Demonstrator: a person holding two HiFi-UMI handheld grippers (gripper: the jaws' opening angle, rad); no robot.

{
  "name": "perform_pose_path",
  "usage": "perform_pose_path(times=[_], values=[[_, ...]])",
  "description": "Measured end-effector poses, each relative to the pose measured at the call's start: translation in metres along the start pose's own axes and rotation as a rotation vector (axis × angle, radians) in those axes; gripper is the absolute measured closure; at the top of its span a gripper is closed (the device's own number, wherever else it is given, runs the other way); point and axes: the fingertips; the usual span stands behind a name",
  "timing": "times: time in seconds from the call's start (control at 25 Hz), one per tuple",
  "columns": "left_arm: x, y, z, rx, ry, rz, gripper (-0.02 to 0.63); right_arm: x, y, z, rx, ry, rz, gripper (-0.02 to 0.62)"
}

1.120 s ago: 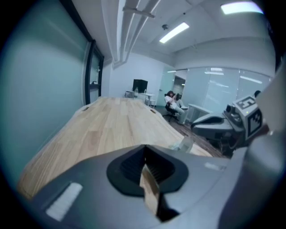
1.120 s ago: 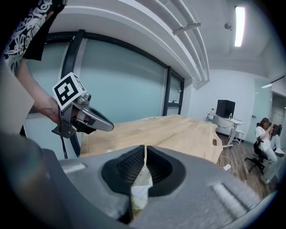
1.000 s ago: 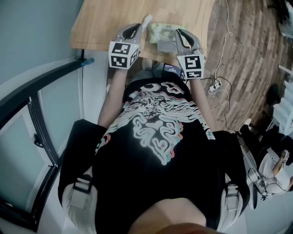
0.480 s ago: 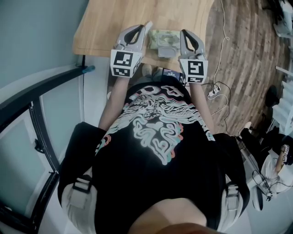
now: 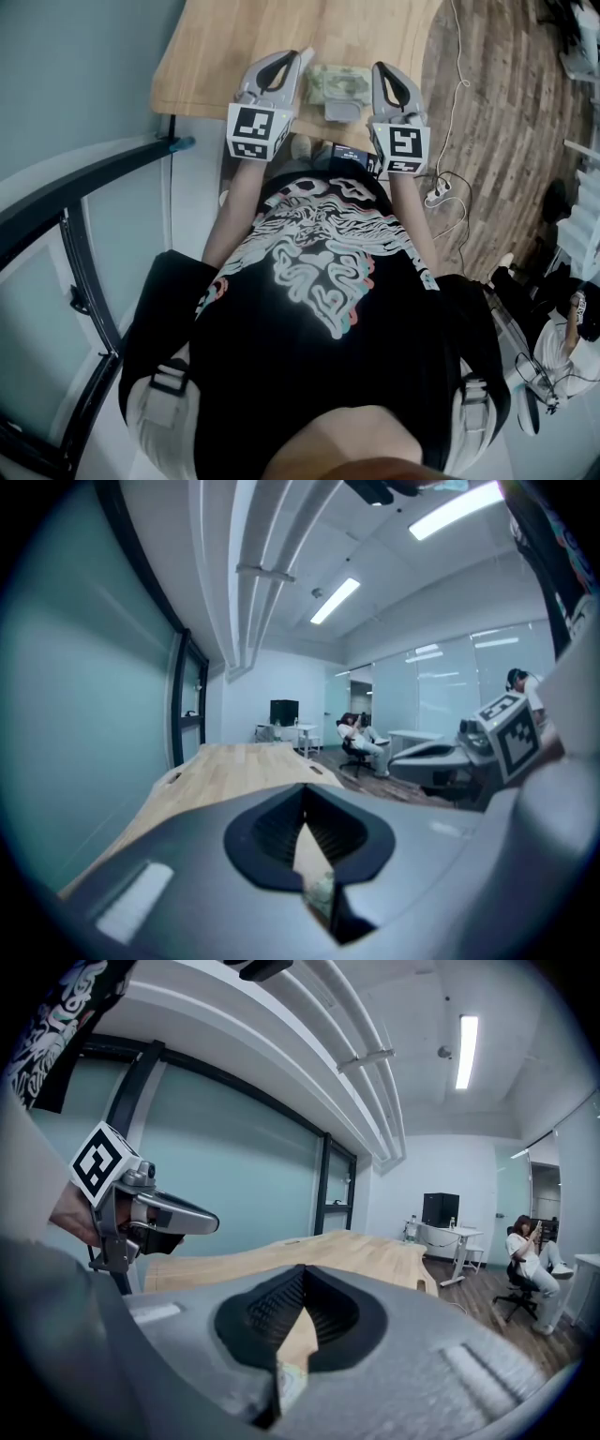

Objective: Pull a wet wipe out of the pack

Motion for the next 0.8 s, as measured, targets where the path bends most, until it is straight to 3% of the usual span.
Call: perform_pose_path(times=[0.8], values=[[0.011, 0.018, -0.006, -0.105, 0.034, 0.0, 0.617, 0.009, -0.008, 0.002, -0.038, 0.001, 0.028, 0.597]])
Point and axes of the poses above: the fingertips, and each gripper's own axes: z forward along the fingers, y to its left, x out of its underside, and after that the axes turned 1 degree about -z, right-handed
